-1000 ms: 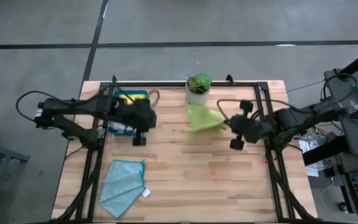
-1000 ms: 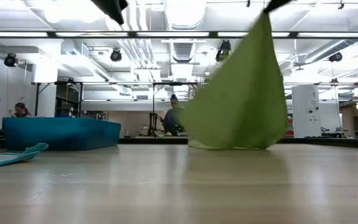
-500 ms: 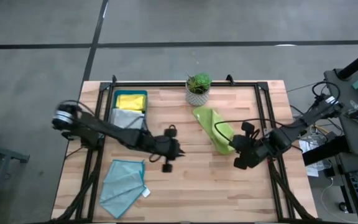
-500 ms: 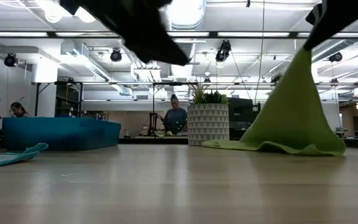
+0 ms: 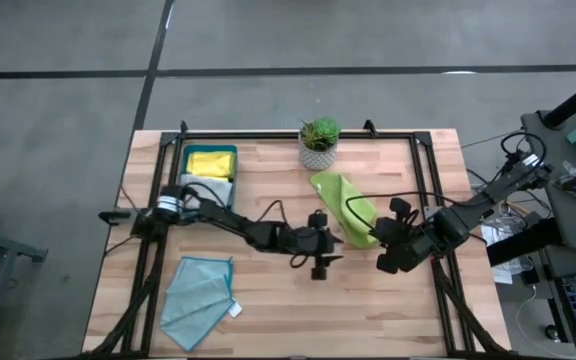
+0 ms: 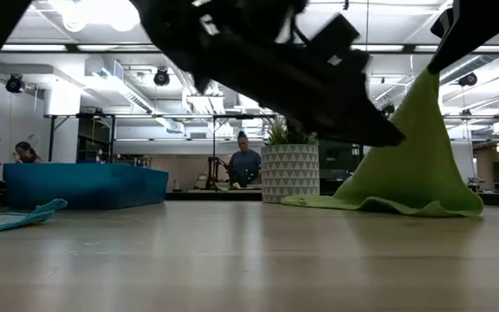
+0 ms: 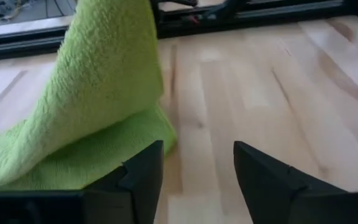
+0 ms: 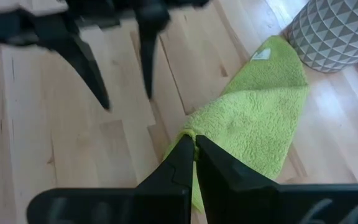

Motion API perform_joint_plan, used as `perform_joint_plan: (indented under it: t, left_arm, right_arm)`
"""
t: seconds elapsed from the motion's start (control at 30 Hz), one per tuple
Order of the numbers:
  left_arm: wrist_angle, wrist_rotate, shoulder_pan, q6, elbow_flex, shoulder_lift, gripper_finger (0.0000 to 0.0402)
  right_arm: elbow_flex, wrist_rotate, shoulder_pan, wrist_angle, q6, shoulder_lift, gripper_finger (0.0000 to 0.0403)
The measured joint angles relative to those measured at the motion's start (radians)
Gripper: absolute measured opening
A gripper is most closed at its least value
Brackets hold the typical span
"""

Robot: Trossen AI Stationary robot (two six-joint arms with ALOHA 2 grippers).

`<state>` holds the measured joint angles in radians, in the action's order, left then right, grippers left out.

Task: Fold microfiber towels
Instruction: Fold the green towel

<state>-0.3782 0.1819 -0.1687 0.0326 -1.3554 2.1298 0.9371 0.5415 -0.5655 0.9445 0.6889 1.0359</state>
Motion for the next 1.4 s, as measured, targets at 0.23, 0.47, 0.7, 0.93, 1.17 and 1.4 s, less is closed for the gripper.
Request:
perform_joint_plan:
  t: [0.23,0.47,0.7,0.93,1.17,1.4]
  left_arm:
    - [0.001,-0.014,0.046,0.0,-0.1,0.101,0.018]
    - [-0.014,-0.043,0.054,-0.001,-0.198,0.205,0.018]
    - [-0.006,-0.03,0.051,-0.001,-0.303,0.3,0.0175]
    - [-0.005,-0.056,0.06,0.0,-0.306,0.307,0.0138]
    - [-0.006,-0.07,0.062,0.0,-0.305,0.307,0.0102]
    - [-0.007,-0.071,0.065,0.0,-0.302,0.307,0.009]
  right_arm:
    - [-0.001,0.0,0.0,0.0,0.005,0.0,0.0008]
    - [-0.004,0.0,0.0,0.001,0.007,0.0,0.0008]
    - [-0.004,0.001,0.0,0.0,0.011,0.0,0.0008]
    - [-0.004,0.001,0.0,0.0,0.008,0.0,0.0008]
    - [-0.004,0.001,0.0,0.0,0.008,0.0,0.0008]
    - [-0.004,0.001,0.0,0.0,0.007,0.0,0.0008]
